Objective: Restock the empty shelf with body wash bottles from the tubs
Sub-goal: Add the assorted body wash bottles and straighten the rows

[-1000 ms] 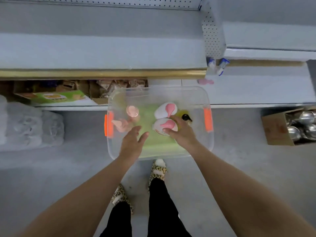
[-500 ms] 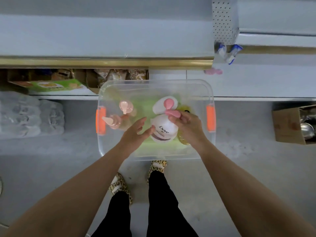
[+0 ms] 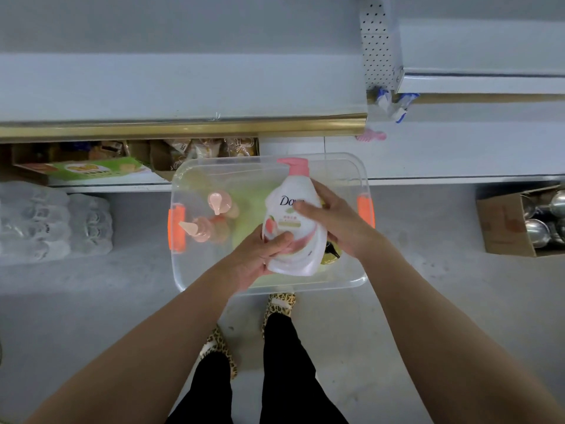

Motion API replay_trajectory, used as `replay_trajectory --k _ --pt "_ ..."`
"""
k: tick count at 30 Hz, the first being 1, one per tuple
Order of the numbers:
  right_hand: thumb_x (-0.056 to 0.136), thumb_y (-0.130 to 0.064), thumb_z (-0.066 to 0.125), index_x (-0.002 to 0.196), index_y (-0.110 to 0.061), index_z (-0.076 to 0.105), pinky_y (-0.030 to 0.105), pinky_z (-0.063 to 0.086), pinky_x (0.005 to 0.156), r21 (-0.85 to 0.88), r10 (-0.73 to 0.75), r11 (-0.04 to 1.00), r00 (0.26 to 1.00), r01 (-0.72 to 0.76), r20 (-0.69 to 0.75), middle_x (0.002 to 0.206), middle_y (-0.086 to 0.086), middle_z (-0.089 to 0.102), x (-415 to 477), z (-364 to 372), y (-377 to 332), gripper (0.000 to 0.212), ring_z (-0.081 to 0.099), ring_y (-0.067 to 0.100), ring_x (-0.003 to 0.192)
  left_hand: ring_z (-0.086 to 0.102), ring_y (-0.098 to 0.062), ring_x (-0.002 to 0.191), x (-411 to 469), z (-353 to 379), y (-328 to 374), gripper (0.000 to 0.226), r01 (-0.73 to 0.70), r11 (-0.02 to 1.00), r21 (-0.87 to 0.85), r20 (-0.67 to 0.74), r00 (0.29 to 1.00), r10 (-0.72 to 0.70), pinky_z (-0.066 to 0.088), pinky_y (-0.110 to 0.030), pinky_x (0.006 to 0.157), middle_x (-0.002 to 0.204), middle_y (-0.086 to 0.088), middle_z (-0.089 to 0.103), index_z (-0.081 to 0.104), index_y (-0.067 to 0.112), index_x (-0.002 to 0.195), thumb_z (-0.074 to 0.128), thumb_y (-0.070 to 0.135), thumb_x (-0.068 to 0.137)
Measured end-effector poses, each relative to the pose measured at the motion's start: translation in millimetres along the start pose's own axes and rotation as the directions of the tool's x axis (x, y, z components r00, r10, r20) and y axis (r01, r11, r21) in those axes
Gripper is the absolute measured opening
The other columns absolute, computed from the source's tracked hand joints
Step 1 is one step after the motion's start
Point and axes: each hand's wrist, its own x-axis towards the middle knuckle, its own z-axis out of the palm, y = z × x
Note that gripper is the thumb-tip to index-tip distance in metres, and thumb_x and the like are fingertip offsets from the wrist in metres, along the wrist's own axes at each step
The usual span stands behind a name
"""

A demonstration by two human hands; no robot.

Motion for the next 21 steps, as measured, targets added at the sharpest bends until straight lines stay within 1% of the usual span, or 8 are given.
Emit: replay_trajectory --k 3,7,9,12,15,17,19,21 --pt "0.083 -0.018 0.08 0.131 -0.019 0.057 0.044 0.059 0.089 -0.017 0.016 1.0 0.999 -0.015 0.046 0.117 0.006 0.073 -5 -8 6 0.054 0.071 0.028 0.105 0.062 -0.02 0.119 2 15 -6 0.075 -0.022 1.0 -0.021 -0.039 0.999 0.021 0.049 -0.047 0.1 0.128 -0.001 0.066 0.059 0.029 0.126 0.085 0.055 0.061" --pt "0.08 -0.025 0.08 0.125 -0.006 0.064 0.054 0.052 0.098 0.143 0.072 0.988 0.996 -0.065 -0.045 0.115 0.017 0.072 -7 -30 9 0.051 0.069 0.038 0.107 0.059 -0.018 0.123 13 6 -8 0.096 0.04 0.999 -0.001 -0.161 0.986 -0.04 0.05 -0.045 0.098 0.13 0.001 0.064 0.055 0.02 0.129 0.081 0.071 0.052" --pt "0.079 -0.027 0.079 0.126 -0.003 0.064 0.054 0.051 0.1 0.236 0.076 0.97 0.993 -0.052 -0.094 0.118 0.021 0.07 -6 -42 11 0.055 0.067 0.039 0.11 0.055 -0.018 0.124 25 -7 -8 0.094 0.037 0.999 0.008 -0.348 0.937 -0.032 0.048 -0.044 0.1 0.139 -0.001 0.056 0.049 0.022 0.134 0.085 0.063 0.057" --pt "0.077 -0.025 0.074 0.126 -0.003 0.062 0.046 0.055 0.091 0.265 0.051 0.964 0.987 -0.009 -0.155 0.116 0.02 0.071 -4 -56 8 0.056 0.069 0.036 0.106 0.046 -0.018 0.13 48 -23 -9 0.1 0.034 0.98 0.196 -0.545 0.834 0.08 0.041 -0.037 0.104 0.149 0.0 0.041 0.03 0.025 0.15 0.086 0.042 0.069" --pt "0.076 -0.023 0.073 0.12 -0.006 0.065 0.043 0.057 0.085 0.228 0.019 0.974 0.986 0.019 -0.164 0.111 0.017 0.073 -2 -67 6 0.048 0.072 0.034 0.101 0.035 -0.015 0.14 76 -32 -8 0.105 0.013 0.921 0.389 -0.508 0.837 0.203 0.033 -0.033 0.106 0.154 0.002 0.034 0.023 0.031 0.153 0.087 0.034 0.07" --pt "0.077 -0.022 0.073 0.12 -0.007 0.066 0.045 0.057 0.088 0.204 0.015 0.979 0.989 0.016 -0.15 0.112 0.018 0.073 1 -72 6 0.046 0.071 0.036 0.102 0.037 -0.014 0.137 96 -36 -4 0.105 -0.006 0.856 0.517 -0.448 0.85 0.276 0.033 -0.027 0.105 0.151 0.002 0.038 0.027 0.03 0.152 0.088 0.032 0.067" --pt "0.078 -0.021 0.074 0.119 -0.006 0.066 0.046 0.057 0.089 0.19 0.018 0.982 0.991 0.009 -0.136 0.112 0.019 0.073 5 -75 7 0.045 0.071 0.037 0.102 0.046 -0.015 0.125 114 -37 0 0.102 -0.027 0.794 0.608 -0.397 0.855 0.334 0.04 -0.01 0.091 0.142 0.003 0.047 0.034 0.027 0.149 0.091 0.026 0.064" --pt "0.08 -0.018 0.076 0.121 -0.004 0.065 0.046 0.057 0.089 0.198 0.021 0.98 0.993 0.003 -0.119 0.113 0.02 0.072 7 -75 9 0.045 0.07 0.038 0.103 0.054 -0.015 0.113 127 -39 2 0.097 -0.033 0.783 0.621 -0.387 0.856 0.343 0.042 0.001 0.064 0.131 0.005 0.054 0.042 0.03 0.142 0.093 0.022 0.06"
